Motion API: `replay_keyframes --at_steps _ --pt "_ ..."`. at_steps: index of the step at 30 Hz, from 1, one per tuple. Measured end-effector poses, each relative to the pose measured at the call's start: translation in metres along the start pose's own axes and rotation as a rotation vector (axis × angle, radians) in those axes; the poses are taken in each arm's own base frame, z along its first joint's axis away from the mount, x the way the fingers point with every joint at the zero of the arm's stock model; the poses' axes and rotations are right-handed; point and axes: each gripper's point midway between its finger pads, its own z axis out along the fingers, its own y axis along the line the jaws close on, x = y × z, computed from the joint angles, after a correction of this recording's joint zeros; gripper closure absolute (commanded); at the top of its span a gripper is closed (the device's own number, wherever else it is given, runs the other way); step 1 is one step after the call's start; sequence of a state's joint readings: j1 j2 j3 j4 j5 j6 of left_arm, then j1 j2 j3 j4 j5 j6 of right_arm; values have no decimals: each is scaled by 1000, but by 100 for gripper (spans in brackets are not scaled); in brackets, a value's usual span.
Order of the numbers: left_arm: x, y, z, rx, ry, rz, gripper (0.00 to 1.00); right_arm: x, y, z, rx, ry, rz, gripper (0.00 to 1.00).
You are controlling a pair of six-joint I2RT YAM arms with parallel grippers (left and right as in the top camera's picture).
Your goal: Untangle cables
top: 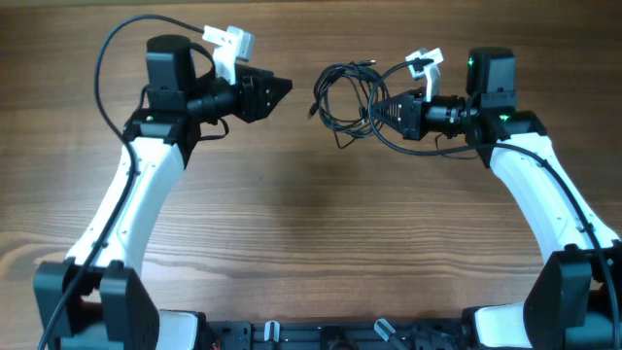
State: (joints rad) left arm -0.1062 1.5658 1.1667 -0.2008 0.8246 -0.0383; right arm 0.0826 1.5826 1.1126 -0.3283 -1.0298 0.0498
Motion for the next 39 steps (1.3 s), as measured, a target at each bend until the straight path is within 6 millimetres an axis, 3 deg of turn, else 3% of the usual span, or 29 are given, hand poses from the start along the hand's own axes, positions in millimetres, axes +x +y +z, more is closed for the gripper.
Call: replay_keyframes --at_steps 8,15,28,39 --pt "6 -24 21 94 21 40 62 1 16 4 -73 8 -18 96" --pt "10 -43 31 143 36 68 67 -2 24 7 -111 4 -39 96" --pt "10 -44 31 145 36 80 71 -5 30 6 -147 -4 -41 95" --pt "8 -31 33 77 27 86 75 -5 38 5 -190 -2 -46 95"
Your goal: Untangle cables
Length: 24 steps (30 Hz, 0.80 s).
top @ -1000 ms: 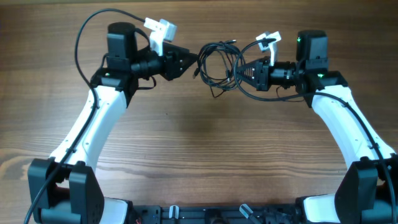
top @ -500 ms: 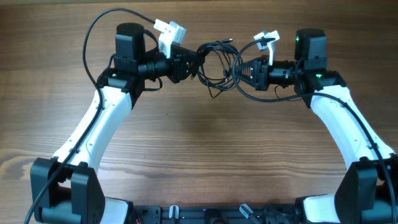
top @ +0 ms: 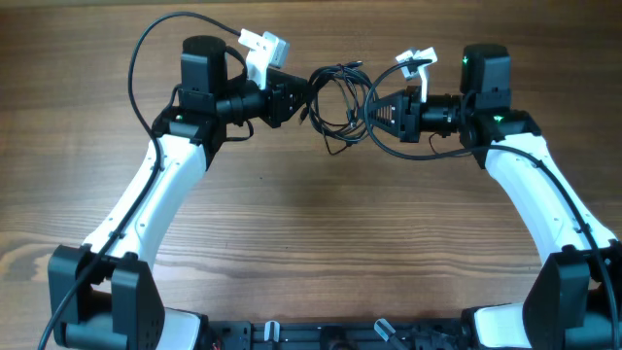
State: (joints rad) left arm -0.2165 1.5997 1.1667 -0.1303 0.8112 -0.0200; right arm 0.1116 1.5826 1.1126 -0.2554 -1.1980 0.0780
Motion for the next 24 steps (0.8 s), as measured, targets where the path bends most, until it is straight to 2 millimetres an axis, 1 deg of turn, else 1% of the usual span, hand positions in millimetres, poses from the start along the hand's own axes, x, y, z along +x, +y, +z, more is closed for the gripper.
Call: replay_keyframes --at_steps 5,9,11,13,15,19,24 --pt "5 7 7 -6 9 -9 77 0 3 0 -14 1 -1 95" --pt "13 10 17 2 29 -17 79 0 3 0 -19 1 -2 95" --pt "13 5 21 23 27 -4 81 0 4 0 -24 1 -2 95" --pt "6 -4 24 63 3 33 84 0 5 0 -29 1 -3 95" --pt "-3 -14 24 109 -28 75 87 0 6 0 -33 1 -3 95" --pt "-6 -23 23 158 -40 94 96 0 7 0 -37 2 -3 95" --pt "-5 -26 23 175 -37 88 96 0 7 0 -37 2 -3 96"
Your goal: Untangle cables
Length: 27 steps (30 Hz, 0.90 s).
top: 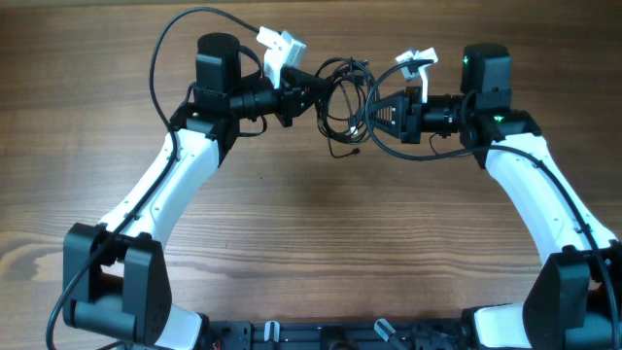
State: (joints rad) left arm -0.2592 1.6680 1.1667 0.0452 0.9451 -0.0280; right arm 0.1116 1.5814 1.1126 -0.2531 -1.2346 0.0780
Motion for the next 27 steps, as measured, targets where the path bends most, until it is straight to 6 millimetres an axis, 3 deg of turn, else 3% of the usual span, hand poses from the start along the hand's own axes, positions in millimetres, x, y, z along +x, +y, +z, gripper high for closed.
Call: replay_keyframes --at_steps 11,12,13,14,15,17,18,22,26,27 --pt "1 -2 0 11 5 -6 96 0 0 0 0 0 0 96" --pt "1 -2 0 13 5 -6 91 0 0 0 0 0 0 96" --pt "2 -3 0 21 6 -6 58 0 0 0 0 0 0 95" --pt "2 -5 0 29 7 -10 46 0 0 0 0 0 0 95" --pt "2 -7 0 39 8 -6 27 0 0 0 0 0 0 96" --pt "3 -11 0 64 11 -11 15 0 0 0 1 0 0 96" --pt "3 -14 0 77 13 -10 19 0 0 0 1 0 0 95" --pt "4 -19 0 109 19 -21 56 0 0 0 1 0 0 96" --pt "4 -19 -1 108 18 -20 55 0 0 0 1 0 0 95" --pt "4 -19 -1 110 18 -20 64 0 0 0 0 0 0 95"
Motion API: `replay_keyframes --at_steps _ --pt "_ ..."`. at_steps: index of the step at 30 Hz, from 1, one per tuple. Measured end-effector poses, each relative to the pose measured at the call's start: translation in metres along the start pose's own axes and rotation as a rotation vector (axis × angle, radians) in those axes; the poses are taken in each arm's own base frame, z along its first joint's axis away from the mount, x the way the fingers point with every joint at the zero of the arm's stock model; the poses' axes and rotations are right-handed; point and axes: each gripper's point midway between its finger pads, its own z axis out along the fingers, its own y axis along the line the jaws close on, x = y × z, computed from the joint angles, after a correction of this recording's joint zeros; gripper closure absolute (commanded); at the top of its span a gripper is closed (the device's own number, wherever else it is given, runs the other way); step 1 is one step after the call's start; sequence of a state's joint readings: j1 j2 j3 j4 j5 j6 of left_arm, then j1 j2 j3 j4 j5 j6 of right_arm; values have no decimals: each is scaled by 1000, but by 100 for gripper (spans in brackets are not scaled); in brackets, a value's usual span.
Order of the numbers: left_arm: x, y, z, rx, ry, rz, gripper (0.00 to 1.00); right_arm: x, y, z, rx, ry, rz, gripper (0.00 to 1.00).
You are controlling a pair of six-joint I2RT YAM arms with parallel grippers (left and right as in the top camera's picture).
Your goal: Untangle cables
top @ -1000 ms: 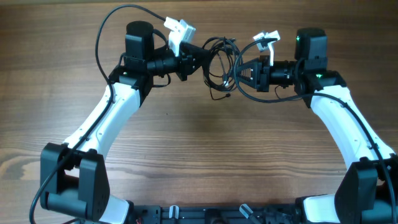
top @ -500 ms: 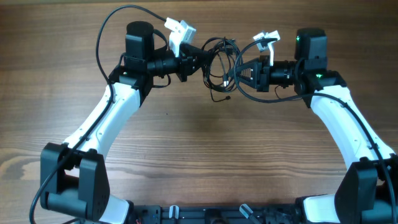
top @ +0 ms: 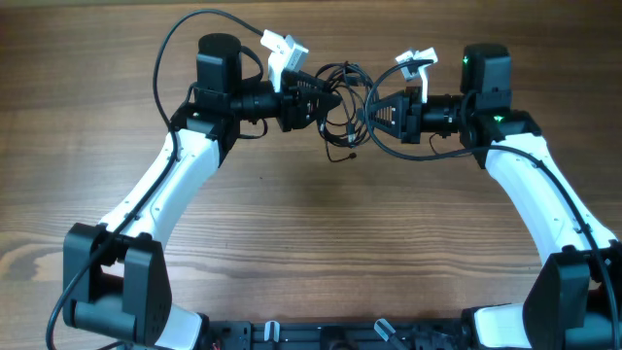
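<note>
A tangle of thin black cables (top: pixel 347 124) hangs in loops between my two grippers at the back middle of the table. From the left, my left gripper (top: pixel 333 101) reaches into the bundle's left side, its fingertips buried among the loops, so their state is hidden. My right gripper (top: pixel 373 113) points in from the right and is shut on the bundle's right side. One loose cable end (top: pixel 350 154) dangles toward the table below the bundle.
The wooden table (top: pixel 311 243) stretches in front of both arms. A black supply cable (top: pixel 175 44) arcs up over the left arm. White camera mounts (top: pixel 285 47) stick up from each wrist.
My left gripper has pushed a little further right into the cable bundle. The loops on its side look more bunched. The right arm has not moved.
At first my left gripper was well left of the bundle, with the right gripper at the cables' right side. The left arm then stood at the bundle's left edge, then with its tip among the loops, and now deeper in. The right gripper stayed put.
</note>
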State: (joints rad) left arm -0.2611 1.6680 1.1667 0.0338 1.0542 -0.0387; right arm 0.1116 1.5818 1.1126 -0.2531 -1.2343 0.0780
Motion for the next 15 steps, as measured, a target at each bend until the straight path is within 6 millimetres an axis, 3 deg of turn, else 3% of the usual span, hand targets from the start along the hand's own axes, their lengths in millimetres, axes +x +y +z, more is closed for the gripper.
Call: replay_keyframes --at_steps 3,11,15 --pt "0 1 0 -3 1 -8 95 0 0 0 0 0 0 95" --pt "0 4 0 -21 0 -5 96 0 0 0 0 0 0 95" --pt "5 17 -2 -95 9 -53 96 0 -2 0 11 0 6 96"
